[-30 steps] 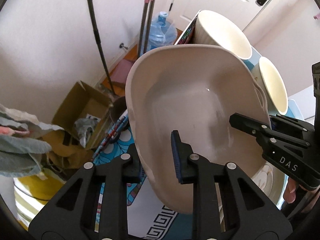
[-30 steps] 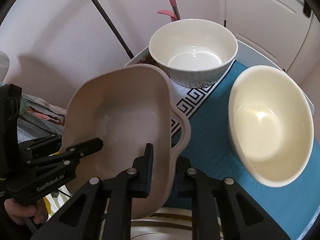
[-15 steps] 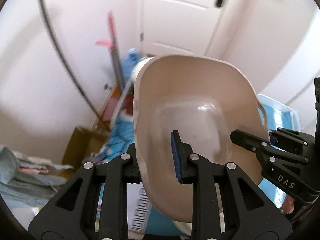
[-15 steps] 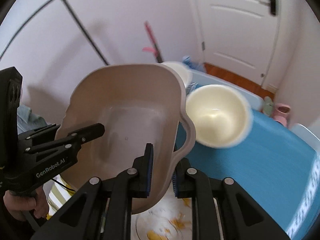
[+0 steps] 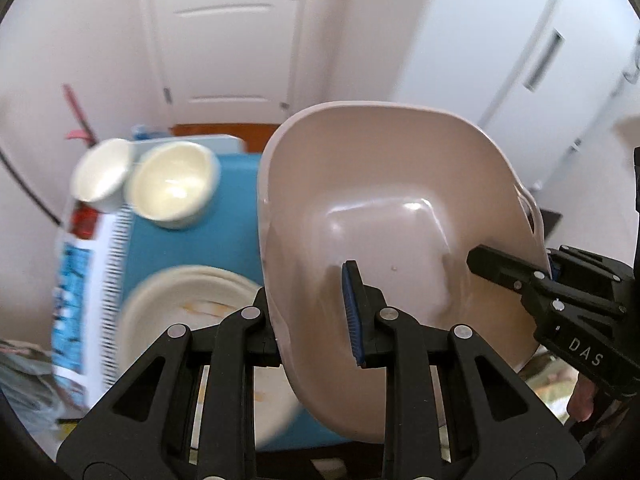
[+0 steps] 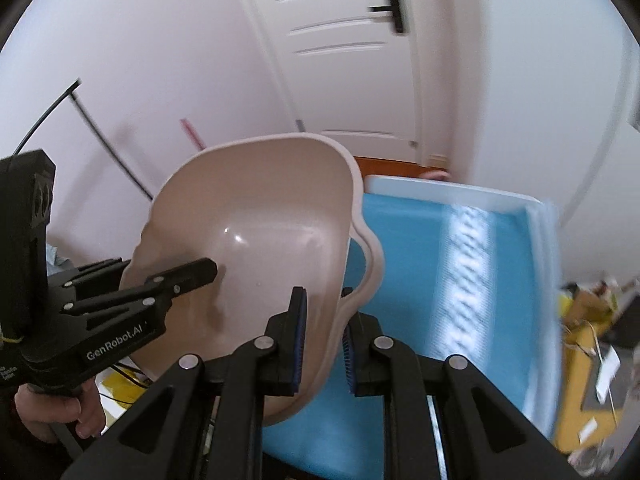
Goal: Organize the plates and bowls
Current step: 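Carry the taupe dish across the table away from the plates, lower it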
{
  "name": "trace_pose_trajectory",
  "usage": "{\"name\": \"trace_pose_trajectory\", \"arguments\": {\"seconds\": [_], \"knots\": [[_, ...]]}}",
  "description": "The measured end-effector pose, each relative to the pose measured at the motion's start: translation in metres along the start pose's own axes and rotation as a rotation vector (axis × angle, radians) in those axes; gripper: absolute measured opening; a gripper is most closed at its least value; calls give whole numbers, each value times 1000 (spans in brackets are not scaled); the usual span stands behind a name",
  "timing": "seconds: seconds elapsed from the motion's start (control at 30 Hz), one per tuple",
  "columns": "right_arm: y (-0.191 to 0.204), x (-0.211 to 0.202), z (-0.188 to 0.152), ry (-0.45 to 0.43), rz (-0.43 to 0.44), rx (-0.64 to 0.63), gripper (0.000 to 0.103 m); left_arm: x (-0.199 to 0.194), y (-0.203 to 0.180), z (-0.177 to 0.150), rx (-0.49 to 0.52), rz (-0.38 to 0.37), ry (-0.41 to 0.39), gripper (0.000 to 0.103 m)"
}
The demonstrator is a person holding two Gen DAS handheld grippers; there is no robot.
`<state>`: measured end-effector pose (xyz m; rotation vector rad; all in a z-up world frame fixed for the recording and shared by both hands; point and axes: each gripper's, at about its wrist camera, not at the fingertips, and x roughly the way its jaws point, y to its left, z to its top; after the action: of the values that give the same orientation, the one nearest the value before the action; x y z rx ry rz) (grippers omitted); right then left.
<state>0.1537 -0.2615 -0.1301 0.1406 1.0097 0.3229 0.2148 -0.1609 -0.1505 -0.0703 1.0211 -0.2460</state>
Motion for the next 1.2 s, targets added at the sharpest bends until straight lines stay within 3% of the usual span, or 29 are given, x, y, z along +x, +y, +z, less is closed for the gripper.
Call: {"name": "trace_pose_trajectory", "arguments": {"seconds": [0.13, 0.33, 0.63, 1.0, 1.1, 1.13, 1.17, 1.2], "knots": [[-42, -12, -25, 15, -45, 45, 15, 29, -51, -14, 27, -50, 52, 20], [-89, 2, -63, 54, -68, 99, 15, 70, -91, -32, 69, -57, 104, 20], [-122, 43, -91, 88, -34, 145, 15, 124, -101, -54, 103, -10, 156, 20], [-131, 52, -102, 101, -21, 175, 15, 146, -103, -66, 106, -21, 230, 22], [-136, 54, -105, 112, 5, 215, 15, 151, -103, -65, 96, -53, 250, 31], [-136, 56, -105, 116, 9, 226, 15, 150, -104, -66, 95, -58, 250, 47], [-137, 56, -105, 117, 8, 231, 15, 149, -106, -66, 98, -56, 243, 71], [-137, 57, -105, 118, 7, 235, 15, 147, -108, -66, 102, -50, 227, 80]]}}
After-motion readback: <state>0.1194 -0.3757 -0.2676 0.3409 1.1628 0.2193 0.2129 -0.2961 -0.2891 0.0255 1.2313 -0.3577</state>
